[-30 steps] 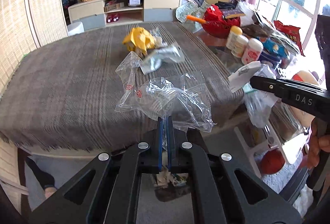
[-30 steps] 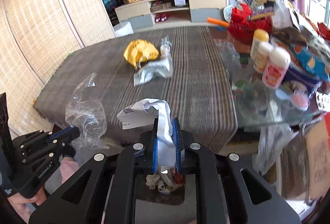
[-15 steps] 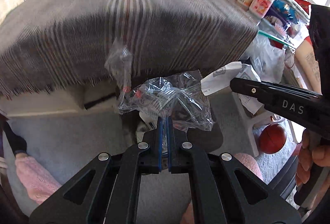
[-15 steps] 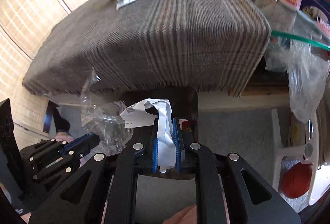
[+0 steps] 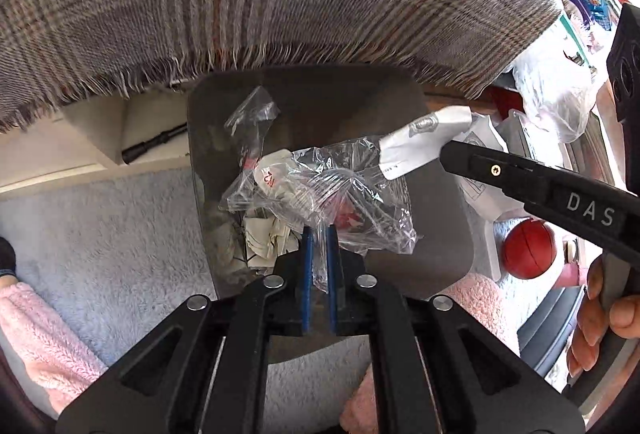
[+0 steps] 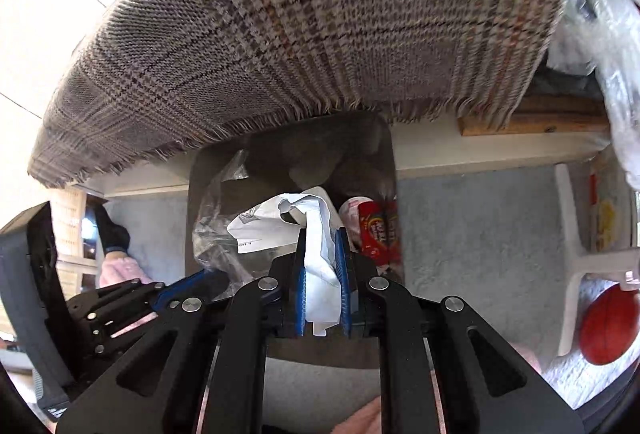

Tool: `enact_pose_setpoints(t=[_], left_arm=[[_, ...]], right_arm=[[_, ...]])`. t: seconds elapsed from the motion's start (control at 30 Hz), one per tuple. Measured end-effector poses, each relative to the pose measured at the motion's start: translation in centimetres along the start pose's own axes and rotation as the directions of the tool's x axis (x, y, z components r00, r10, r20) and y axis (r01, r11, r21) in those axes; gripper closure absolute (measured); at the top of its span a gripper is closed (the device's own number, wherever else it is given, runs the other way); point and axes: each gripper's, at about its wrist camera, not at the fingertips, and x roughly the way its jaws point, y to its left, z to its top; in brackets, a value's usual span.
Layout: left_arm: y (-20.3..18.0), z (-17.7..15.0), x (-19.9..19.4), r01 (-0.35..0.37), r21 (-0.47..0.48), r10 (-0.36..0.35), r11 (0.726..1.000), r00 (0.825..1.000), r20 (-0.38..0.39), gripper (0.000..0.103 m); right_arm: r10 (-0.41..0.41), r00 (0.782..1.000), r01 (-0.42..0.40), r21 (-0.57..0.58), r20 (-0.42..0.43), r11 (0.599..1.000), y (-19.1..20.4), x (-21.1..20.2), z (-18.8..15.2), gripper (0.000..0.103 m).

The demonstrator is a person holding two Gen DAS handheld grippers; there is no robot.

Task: Collect trash
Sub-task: 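Carry both items over the bin and open both grippers to drop them, then raise both open grippers back over the table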

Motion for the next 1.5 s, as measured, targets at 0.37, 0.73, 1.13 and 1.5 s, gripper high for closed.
enact_pose_setpoints(t=[0.37, 0.73, 1.13, 1.5], left_arm=[[0.7, 0.8, -0.3, -0.024, -0.007, 0.024, 1.000, 1.000, -0.007, 0.084], [-0.5, -0.1, -5.8, -0.049, -0.001, 0.049, 0.999, 0.994, 0.102, 0.016], [0.0, 0.0, -13.3, -0.085, 0.012, 0.081, 0.996, 0.973, 0.215, 0.008], [2.7, 7.8, -19.0, -0.164, -0.031, 0.165, 0.986, 0.934, 0.315, 0.008]], right_arm=[[-0.038, 0.999, 0.038, 0.019, -0.011, 0.999, -0.5, -0.2, 0.5, 0.066], [-0.061, 0.994, 0.062, -0.013, 0.092, 0.998, 0.9, -4.1, 0.3, 0.008], [-0.103, 0.979, 0.121, -0.090, 0.176, 0.989, 1.6, -10.2, 0.9, 0.004], [-0.090, 0.959, 0.115, -0.077, 0.270, 0.990, 1.9, -14.4, 8.5, 0.004]])
